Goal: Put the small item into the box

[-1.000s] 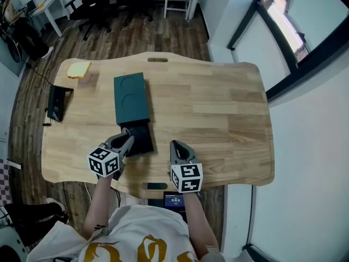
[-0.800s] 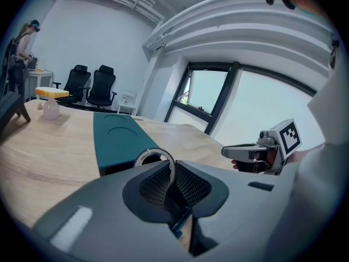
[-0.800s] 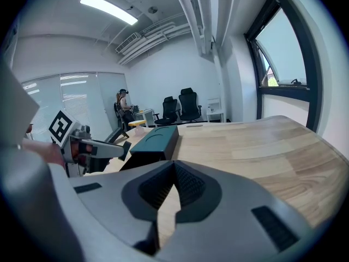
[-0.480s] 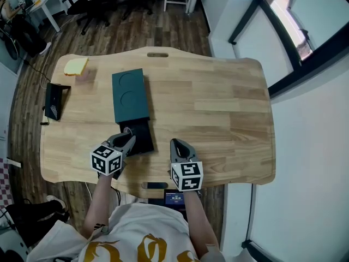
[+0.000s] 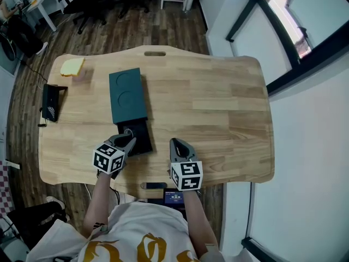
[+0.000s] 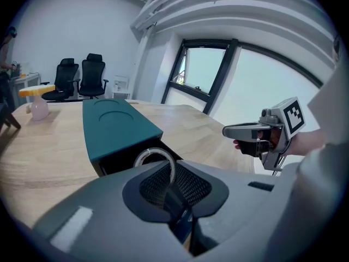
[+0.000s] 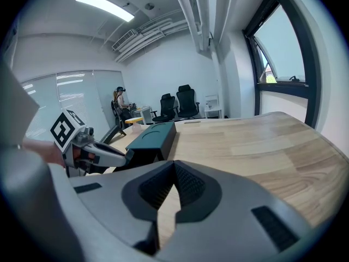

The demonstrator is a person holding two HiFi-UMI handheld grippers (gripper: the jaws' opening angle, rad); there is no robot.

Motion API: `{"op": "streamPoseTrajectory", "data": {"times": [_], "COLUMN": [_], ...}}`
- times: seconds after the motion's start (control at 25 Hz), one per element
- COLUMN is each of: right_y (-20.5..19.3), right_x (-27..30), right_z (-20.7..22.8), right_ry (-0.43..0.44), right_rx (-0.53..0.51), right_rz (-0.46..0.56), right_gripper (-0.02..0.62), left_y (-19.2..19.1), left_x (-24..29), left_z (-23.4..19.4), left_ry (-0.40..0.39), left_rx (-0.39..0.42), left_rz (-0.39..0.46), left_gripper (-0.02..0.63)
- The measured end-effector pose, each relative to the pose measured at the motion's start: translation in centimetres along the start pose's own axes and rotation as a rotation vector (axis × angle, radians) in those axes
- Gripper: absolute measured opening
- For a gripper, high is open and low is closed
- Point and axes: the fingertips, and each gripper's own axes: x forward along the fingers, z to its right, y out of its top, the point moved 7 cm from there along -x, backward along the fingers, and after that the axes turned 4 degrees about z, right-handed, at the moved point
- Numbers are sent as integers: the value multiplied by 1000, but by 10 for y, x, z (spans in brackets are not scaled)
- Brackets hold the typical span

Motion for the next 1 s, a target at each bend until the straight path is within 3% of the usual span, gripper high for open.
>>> {"op": "streamPoseTrajectory", "data": {"times": [1.0], "right_y": [-6], "right_x": [5], "right_z": [17], "right_ry": [-9], "right_rx": [27], "right_rz": [-31], "right_gripper": [5], "left_y": [-15], "left_x": [33], "left_z": [3], "left_ry": [-11], "left_rx": [104], "left_rz": [-246], "left_gripper": [36]}}
